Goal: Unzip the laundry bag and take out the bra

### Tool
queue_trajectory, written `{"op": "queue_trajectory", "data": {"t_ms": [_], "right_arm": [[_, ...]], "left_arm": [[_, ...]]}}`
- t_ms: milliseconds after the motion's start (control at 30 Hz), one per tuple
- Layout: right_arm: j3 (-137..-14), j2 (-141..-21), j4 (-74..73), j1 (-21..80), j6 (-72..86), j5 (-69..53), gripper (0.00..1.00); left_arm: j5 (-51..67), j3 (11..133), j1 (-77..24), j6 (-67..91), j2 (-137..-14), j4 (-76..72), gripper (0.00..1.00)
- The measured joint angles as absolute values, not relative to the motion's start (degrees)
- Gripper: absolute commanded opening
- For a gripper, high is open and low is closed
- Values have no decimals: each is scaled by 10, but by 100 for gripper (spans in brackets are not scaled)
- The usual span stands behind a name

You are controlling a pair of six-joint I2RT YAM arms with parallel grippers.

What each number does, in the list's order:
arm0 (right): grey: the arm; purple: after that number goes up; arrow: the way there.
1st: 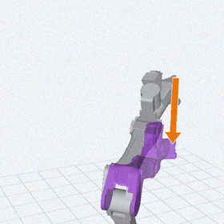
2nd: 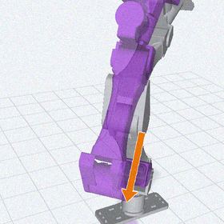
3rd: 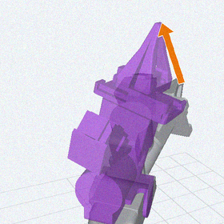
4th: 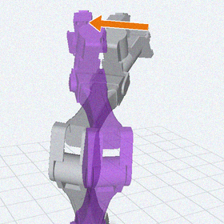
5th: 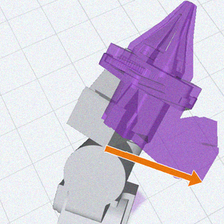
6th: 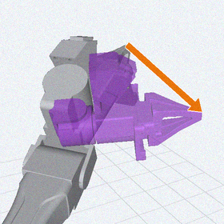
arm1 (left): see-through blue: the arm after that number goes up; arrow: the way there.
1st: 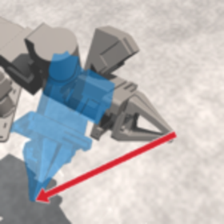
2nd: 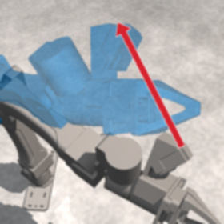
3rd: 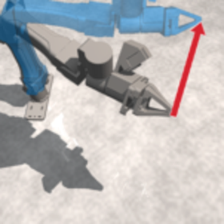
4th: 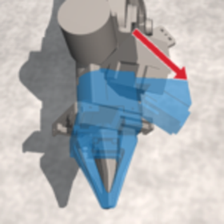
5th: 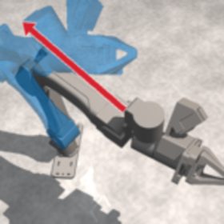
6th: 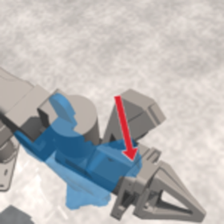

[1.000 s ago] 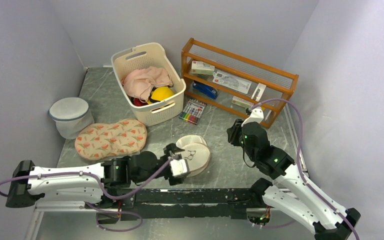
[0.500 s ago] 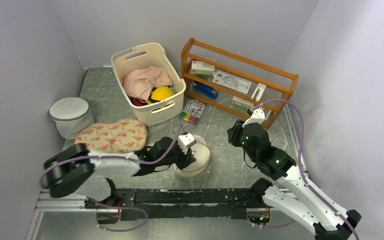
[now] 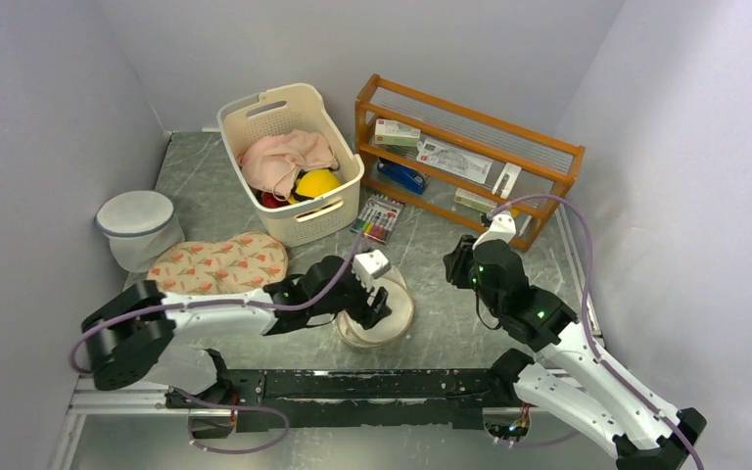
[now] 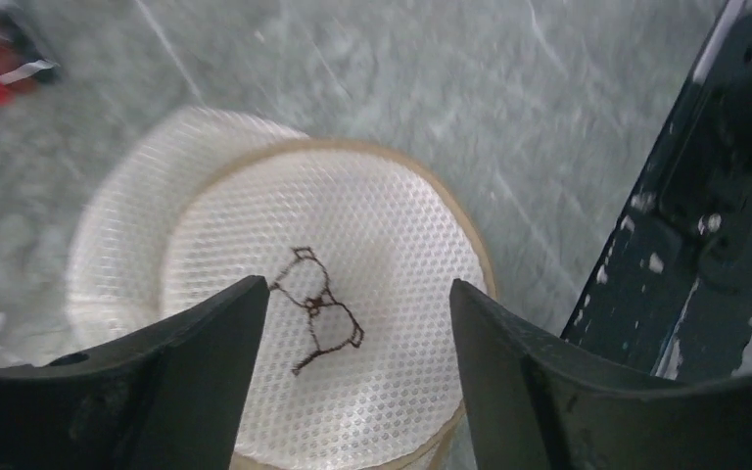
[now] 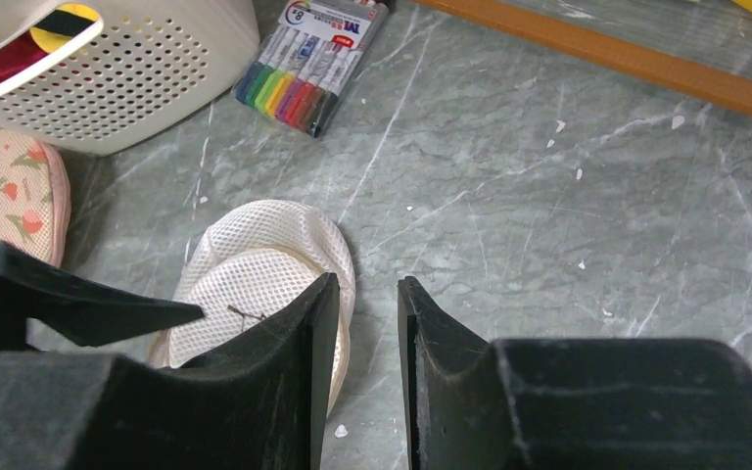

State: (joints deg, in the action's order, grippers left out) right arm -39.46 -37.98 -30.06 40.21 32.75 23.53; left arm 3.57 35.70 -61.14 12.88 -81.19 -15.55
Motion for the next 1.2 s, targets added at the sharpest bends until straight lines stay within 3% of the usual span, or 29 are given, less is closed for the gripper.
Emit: {"op": "queue_trajectory", "data": {"t_ms": [200,467,767,900,1133,1200], "right_arm": [[-395,-384,-300,402,327,233,29],[-395,-387,-299,402,327,231,29],[-395,-372,-299,402,327,229,29],[-395,-379,-299,402,327,228,29],[-396,-371,-307,402,327,227,29],[-400,-364,-312,402,327,227,29]], "left_arm": [[-30,340,-586,158,-741,-155,90],[-76,337,-527,238,-801,-118,89],[11,327,-517,323,-903,-216,65],[79,395,-533,368,-996,-270,61],[141,534,-610,400,-1118,-290,72],[150,538,-618,402,-1118,-290,82]]}}
